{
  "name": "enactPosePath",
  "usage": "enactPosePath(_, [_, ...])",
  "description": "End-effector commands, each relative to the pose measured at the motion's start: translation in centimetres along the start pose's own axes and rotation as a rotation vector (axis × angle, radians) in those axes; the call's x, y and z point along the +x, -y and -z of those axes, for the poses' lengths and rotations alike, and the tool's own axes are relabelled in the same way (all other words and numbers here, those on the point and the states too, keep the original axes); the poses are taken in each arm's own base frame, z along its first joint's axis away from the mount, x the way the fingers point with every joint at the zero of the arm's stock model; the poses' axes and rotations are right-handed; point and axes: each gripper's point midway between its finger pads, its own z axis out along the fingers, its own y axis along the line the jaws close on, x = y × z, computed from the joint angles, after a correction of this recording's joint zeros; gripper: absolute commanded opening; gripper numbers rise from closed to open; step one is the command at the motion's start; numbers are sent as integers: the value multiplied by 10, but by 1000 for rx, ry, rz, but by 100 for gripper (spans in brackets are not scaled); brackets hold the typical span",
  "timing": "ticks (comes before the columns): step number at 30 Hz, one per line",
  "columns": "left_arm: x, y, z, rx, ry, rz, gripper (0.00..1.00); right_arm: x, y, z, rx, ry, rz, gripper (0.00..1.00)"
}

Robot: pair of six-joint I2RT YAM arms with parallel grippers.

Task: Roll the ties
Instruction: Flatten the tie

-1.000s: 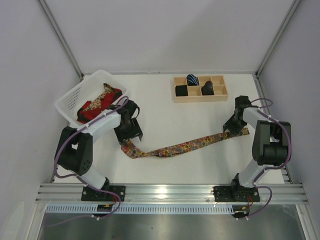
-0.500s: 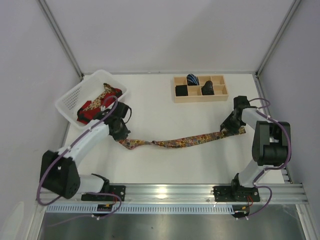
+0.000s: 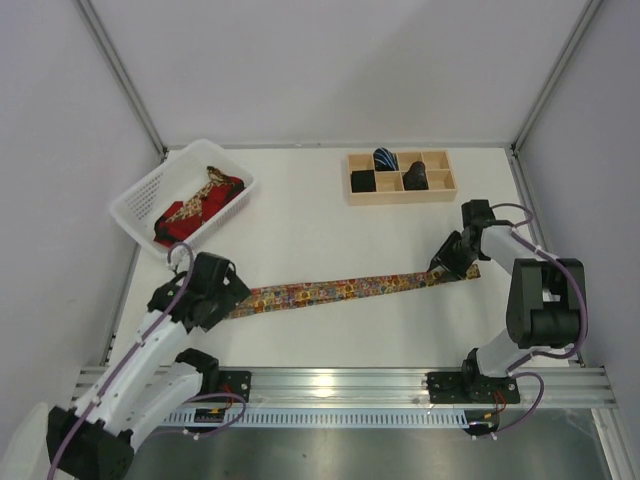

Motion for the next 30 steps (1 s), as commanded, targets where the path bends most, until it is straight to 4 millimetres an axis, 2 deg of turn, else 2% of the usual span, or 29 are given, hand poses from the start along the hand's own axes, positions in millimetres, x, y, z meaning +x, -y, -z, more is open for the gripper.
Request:
enactPosePath(1, [-6, 9, 36, 153, 39, 128, 88, 8, -19, 30, -75, 22, 100, 43])
enactPosePath(4, [-12, 35, 56, 323, 48, 115, 77, 6, -24, 47, -82, 58, 180, 47])
enactPosePath(6, [-9, 52, 56, 397, 23, 81, 67, 5, -27, 53, -89, 69, 217, 51])
enactPosePath(8, [-1, 82, 48, 493, -46, 48, 63, 5, -32, 57, -113, 65, 257, 54])
enactPosePath(9, [2, 92, 43, 518, -72, 12, 57, 6, -32, 56, -114, 56, 267, 55])
enactPosePath(10, [9, 111, 32, 553, -136, -17, 52, 8, -31, 50, -117, 33, 293, 53])
enactPosePath(11, [13, 118, 23, 543, -173, -38, 47, 12, -36, 48, -148, 1, 308, 50])
enactPosePath(13, [19, 129, 9, 531, -233, -103, 37, 16, -30, 40, -114, -37, 323, 42])
enactPosePath(14, [21, 134, -7, 471, -278, -140, 26, 15, -24, 35, -78, -44, 325, 37])
enactPosePath(16, [18, 141, -16, 436, -302, -172, 13, 11, -23, 33, -65, -27, 331, 12])
enactPosePath(17, [22, 130, -30, 358, -322, -186, 9, 9, -21, 31, -48, -17, 319, 8])
enactPosePath(18, [23, 126, -35, 332, -324, -197, 1, 7, -22, 30, -45, -10, 312, 8])
enactPosePath(21, [27, 114, -44, 284, -334, -222, 1, 5, -22, 25, -22, -10, 282, 8])
enactPosePath(24, [31, 90, -58, 199, -353, -235, 1, 0, -20, 14, 9, 6, 258, 8])
enactPosePath(28, [24, 57, -71, 93, -387, -191, 0, 6, -15, -5, 51, -28, 246, 6])
enactPosePath(30, [15, 47, -74, 70, -357, -199, 0, 13, -16, -17, 53, -45, 260, 6])
